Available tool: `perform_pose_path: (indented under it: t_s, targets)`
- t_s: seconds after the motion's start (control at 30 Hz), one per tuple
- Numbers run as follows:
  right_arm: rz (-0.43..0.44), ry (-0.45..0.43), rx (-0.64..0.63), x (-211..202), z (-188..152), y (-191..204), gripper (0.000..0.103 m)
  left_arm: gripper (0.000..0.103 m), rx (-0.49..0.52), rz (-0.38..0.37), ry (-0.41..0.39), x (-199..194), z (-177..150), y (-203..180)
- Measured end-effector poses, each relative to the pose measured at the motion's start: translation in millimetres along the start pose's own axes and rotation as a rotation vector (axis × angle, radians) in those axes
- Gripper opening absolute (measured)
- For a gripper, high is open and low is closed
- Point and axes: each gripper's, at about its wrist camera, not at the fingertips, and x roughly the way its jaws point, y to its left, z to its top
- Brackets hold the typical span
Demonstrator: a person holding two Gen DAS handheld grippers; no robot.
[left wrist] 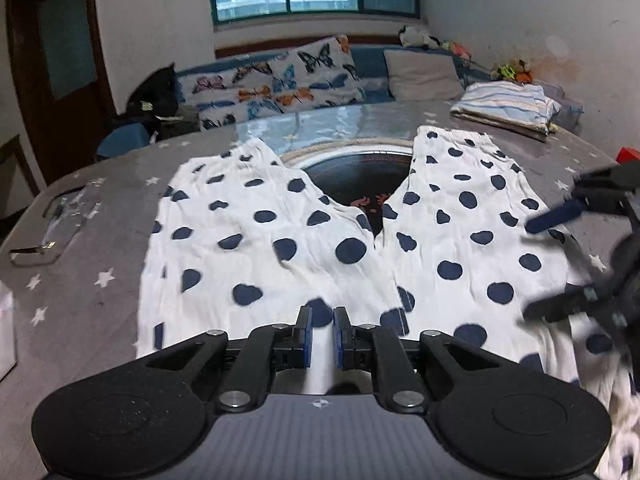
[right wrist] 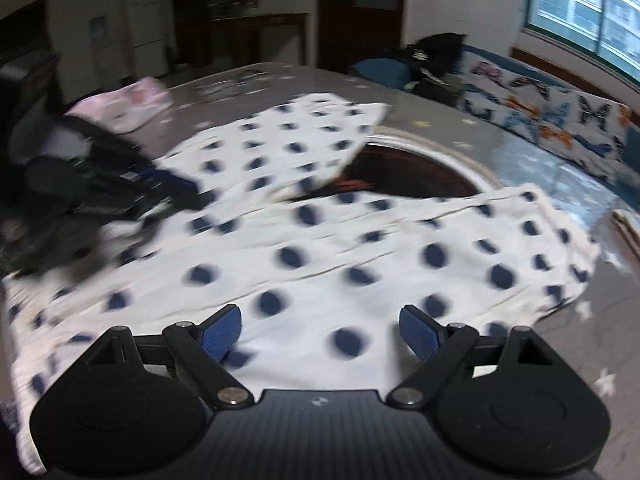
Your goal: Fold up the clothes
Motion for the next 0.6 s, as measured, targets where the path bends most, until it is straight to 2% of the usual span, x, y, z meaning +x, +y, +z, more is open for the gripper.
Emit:
perform_pose_path:
  t_s: [0.23, 0.3, 0.6]
  targets:
    - [0.030, 0.001, -0.084, -20.7, -24.4, 31.6, 0.090, 0.014, 0.060, 0.054, -0.019, -17.3, -20.3, -0.5]
    - [0.037, -0.002, -0.093, -21.6, -24.1, 35.7, 0.092, 0.016, 0.054, 0.065, -0.018, -21.5, -22.3, 5.1]
    - [0.068, -0.012, -0.133, -25.5, -22.9, 54.6, 0.093, 0.021, 0.003, 0.087, -0.034, -53.6, -38.7, 13.6]
